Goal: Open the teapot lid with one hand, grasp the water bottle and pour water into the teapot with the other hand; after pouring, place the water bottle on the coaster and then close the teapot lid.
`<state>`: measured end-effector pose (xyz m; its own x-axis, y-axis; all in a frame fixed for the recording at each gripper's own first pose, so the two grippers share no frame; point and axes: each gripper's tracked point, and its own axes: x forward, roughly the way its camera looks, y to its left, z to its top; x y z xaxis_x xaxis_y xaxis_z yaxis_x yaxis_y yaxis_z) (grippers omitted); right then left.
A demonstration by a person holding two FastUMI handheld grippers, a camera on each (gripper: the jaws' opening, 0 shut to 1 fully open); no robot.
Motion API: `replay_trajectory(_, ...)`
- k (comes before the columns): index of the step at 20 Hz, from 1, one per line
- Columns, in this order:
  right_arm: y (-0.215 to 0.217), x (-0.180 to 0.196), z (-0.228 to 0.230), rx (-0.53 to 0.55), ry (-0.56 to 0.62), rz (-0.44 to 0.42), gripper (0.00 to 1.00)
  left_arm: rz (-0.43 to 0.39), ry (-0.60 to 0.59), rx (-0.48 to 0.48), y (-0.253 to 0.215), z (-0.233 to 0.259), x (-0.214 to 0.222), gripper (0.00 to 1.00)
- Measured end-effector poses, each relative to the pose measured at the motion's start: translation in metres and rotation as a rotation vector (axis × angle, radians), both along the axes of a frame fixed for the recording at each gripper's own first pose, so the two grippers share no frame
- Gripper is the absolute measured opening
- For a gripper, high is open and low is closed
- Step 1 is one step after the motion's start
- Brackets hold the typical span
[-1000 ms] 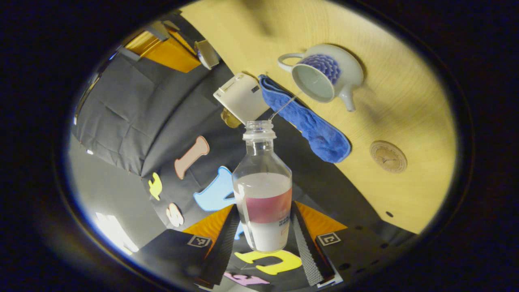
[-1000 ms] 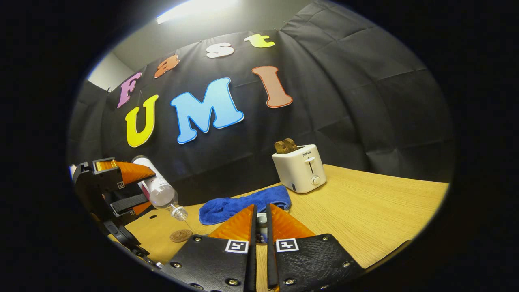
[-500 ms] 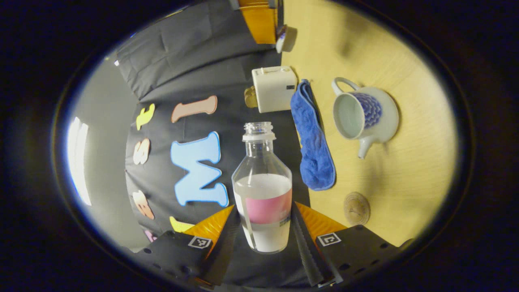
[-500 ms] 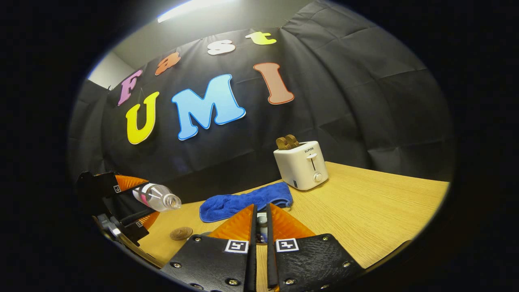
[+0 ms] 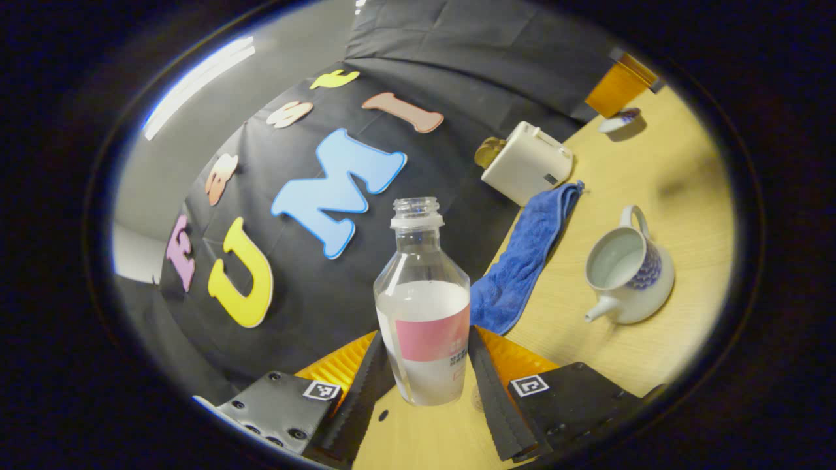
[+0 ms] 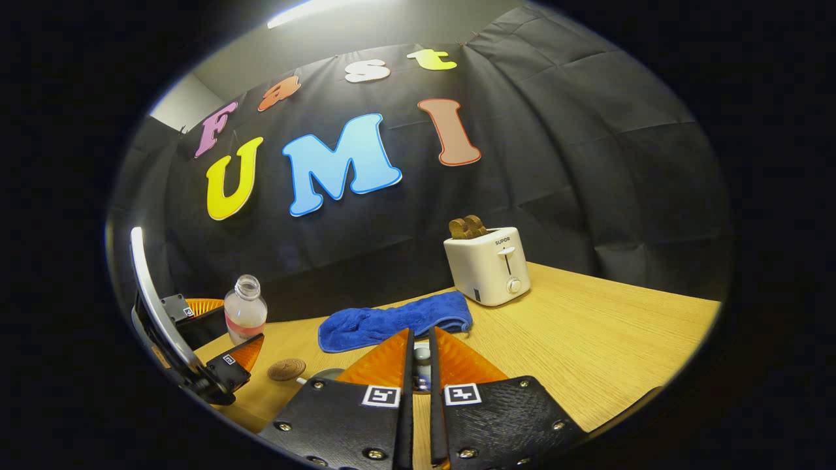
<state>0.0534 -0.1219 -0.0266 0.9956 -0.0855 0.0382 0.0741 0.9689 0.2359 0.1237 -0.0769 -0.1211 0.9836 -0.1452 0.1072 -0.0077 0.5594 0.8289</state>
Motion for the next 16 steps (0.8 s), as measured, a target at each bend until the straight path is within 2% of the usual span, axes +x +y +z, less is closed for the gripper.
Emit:
replay_trajectory(10, 0.006, 0.005, -0.007, -0.054, 0.021, -0.007, 0.1, 0.001, 0.178, -0.692, -0.007, -0.048, 0.037, 0.87)
replay_trajectory(14, 0.005, 0.005, -0.008, -0.067, 0.028, -0.014, 0.1, 0.006, 0.226, -0.814, -0.012, -0.053, 0.036, 0.87)
replay_trajectory(16, 0.005, 0.005, -0.008, -0.07, 0.028, -0.017, 0.1, 0.008, 0.225, -0.837, -0.007, -0.054, 0.039, 0.87)
